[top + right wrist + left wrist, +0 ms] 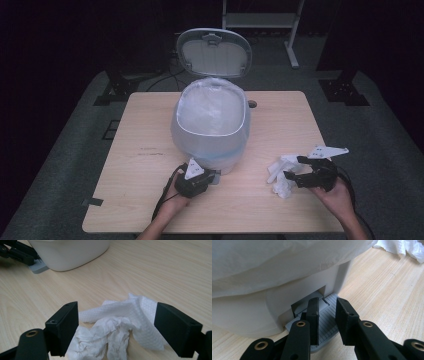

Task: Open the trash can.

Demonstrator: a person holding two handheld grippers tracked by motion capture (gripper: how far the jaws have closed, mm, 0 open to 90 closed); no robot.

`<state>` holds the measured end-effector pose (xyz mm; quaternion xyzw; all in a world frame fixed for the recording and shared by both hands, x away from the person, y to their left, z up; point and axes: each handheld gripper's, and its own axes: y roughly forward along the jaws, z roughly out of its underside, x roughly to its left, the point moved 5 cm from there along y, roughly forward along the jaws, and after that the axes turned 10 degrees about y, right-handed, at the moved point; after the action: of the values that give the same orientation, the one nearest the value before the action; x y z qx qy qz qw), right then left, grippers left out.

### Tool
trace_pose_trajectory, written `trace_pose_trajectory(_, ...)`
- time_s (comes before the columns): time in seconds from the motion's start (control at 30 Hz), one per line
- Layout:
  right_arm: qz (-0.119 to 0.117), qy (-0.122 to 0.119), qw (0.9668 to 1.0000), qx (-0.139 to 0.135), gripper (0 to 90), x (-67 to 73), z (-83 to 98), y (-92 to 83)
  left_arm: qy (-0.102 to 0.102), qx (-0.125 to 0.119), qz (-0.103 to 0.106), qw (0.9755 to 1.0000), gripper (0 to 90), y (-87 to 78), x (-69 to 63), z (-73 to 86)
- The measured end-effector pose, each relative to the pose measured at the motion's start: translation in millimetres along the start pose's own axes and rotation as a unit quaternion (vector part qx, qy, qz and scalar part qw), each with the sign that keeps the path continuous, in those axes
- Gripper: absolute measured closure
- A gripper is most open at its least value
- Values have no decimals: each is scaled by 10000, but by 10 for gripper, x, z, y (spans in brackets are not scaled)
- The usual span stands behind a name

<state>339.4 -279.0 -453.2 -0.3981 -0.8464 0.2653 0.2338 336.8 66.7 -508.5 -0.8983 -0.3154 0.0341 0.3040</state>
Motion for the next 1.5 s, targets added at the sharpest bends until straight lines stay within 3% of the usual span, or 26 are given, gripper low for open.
trace_pose_trajectory(0.9, 42, 48, 9998, 198, 224, -127, -91, 265, 61, 17, -8, 10000, 728, -2, 2, 1)
trace_pose_trajectory(1.3, 0, 3, 9996, 270, 337, -132, -140, 320, 79, 15, -15, 10000, 728, -1, 1, 1)
trace_pose_trajectory(1.5, 10, 25, 9992, 387, 468, -159, -150, 356, 84, 16, -18, 10000, 727, -2, 0, 1)
